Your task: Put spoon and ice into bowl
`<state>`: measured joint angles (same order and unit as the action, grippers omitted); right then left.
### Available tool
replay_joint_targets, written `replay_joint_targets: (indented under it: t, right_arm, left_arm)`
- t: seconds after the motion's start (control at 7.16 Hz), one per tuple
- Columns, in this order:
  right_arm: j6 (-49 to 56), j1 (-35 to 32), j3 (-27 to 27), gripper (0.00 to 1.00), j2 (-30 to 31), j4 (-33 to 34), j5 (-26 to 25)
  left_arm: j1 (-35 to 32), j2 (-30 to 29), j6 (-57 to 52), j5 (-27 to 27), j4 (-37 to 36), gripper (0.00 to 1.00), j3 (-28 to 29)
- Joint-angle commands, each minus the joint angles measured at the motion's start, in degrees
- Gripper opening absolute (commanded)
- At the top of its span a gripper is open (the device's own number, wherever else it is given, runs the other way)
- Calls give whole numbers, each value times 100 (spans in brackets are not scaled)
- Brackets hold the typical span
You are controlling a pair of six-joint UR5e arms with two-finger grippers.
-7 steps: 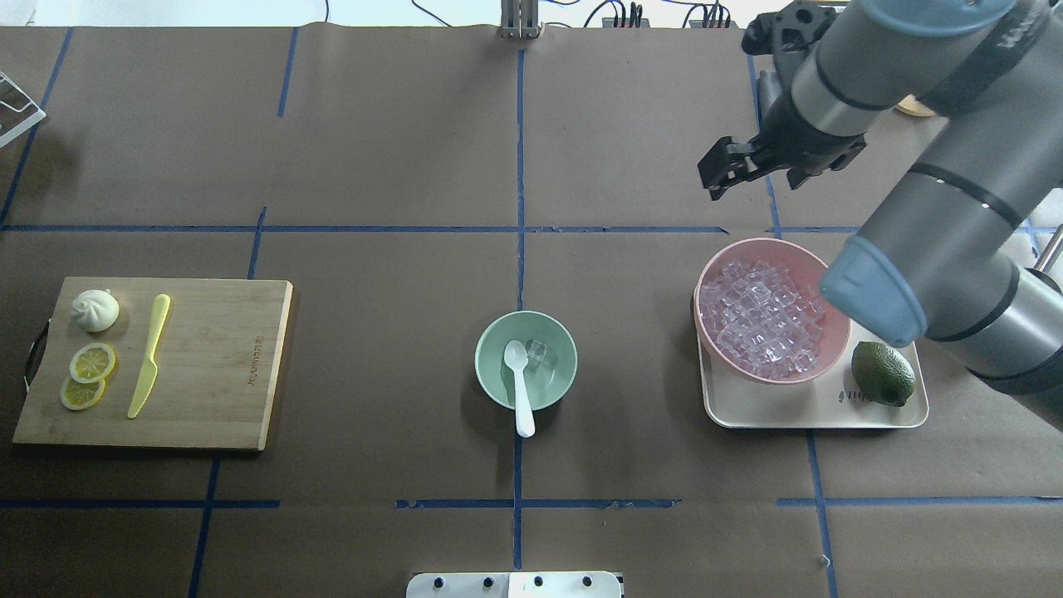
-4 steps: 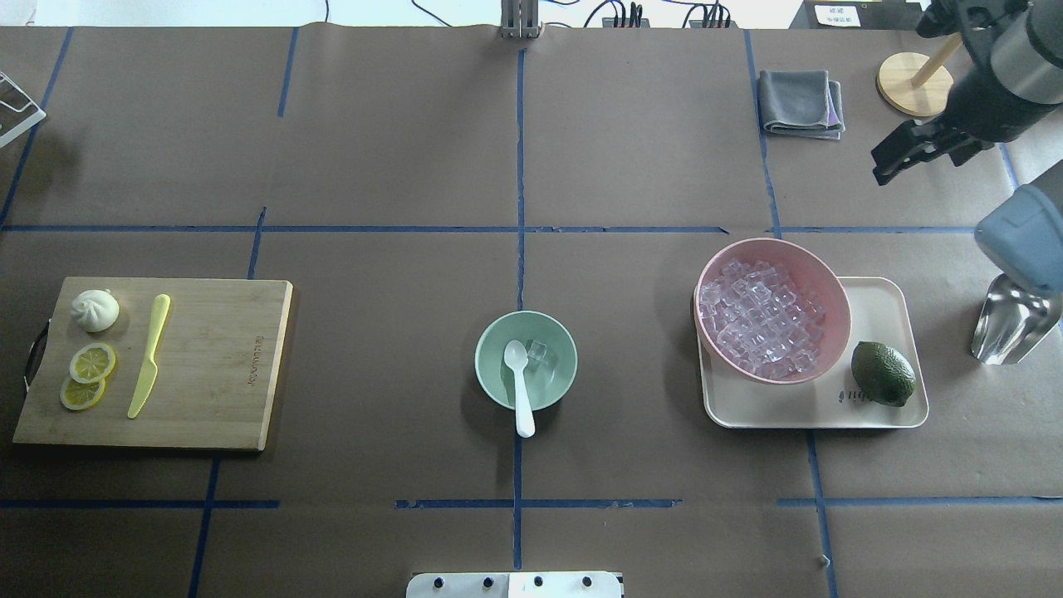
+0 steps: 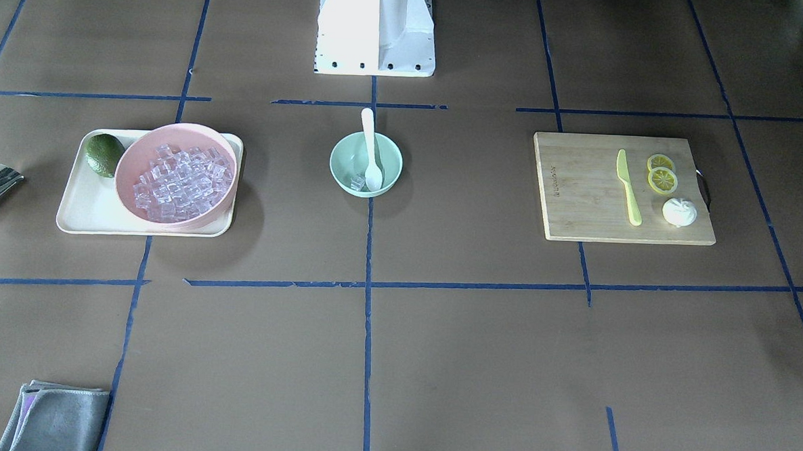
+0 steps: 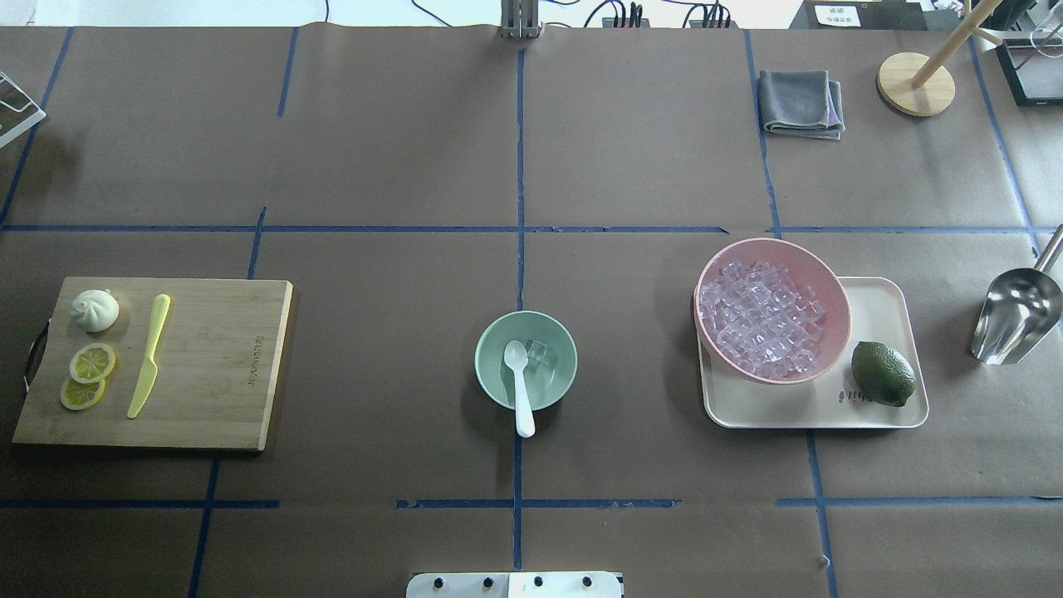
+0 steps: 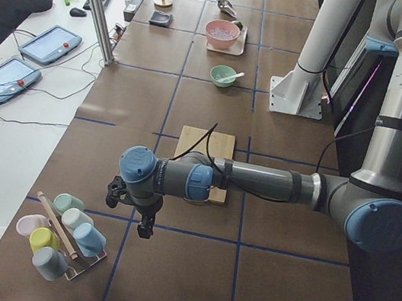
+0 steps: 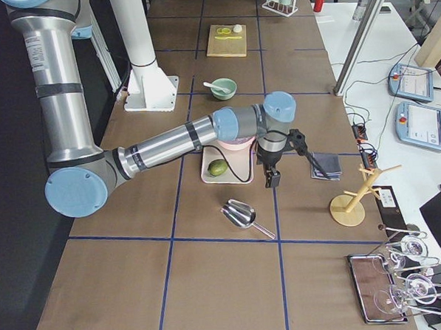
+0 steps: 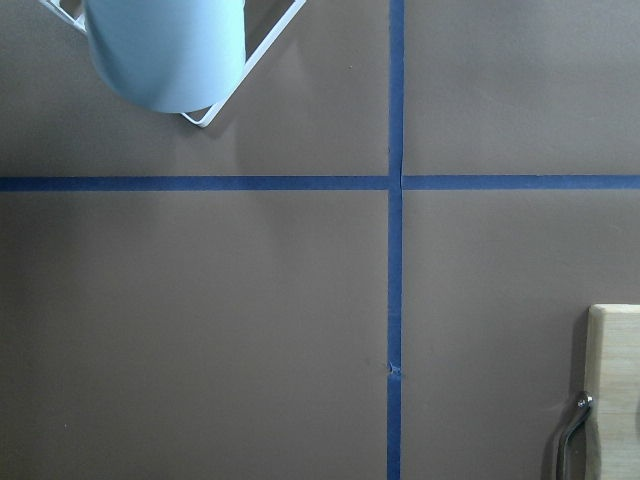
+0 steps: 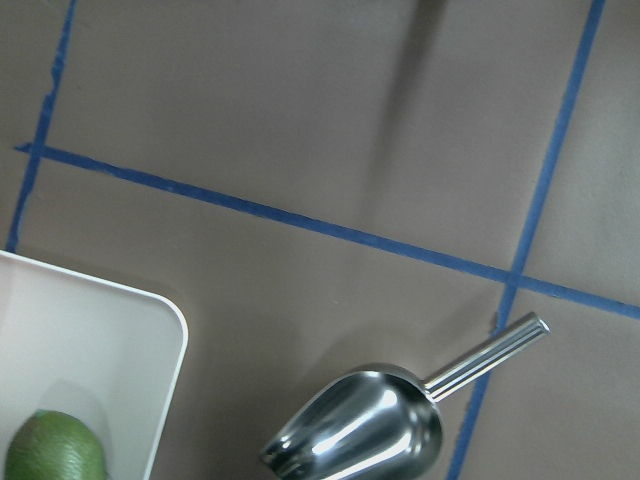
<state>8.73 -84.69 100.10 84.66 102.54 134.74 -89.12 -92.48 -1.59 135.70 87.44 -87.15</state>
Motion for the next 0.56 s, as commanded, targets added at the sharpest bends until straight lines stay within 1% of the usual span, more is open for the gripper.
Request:
replay_joint_targets:
  t: [0.0,0.14,0.28,0.42]
  right_arm:
    - [621,-775,-1250,100,400,-895,305]
    - [569,-864,-1569,100,437,-1502,298]
    - [290,-865,-1634,100,428,-1770,272]
    - [69,-865,-1608,100,446,-1781,254]
  left_arm:
    - [0,36,-8,9,10,100,-13]
    - [0,37,1,9,10,100,-13]
    - [0,37,1,9,-7,100,-13]
    - [0,37,-8,0,-7,100,-13]
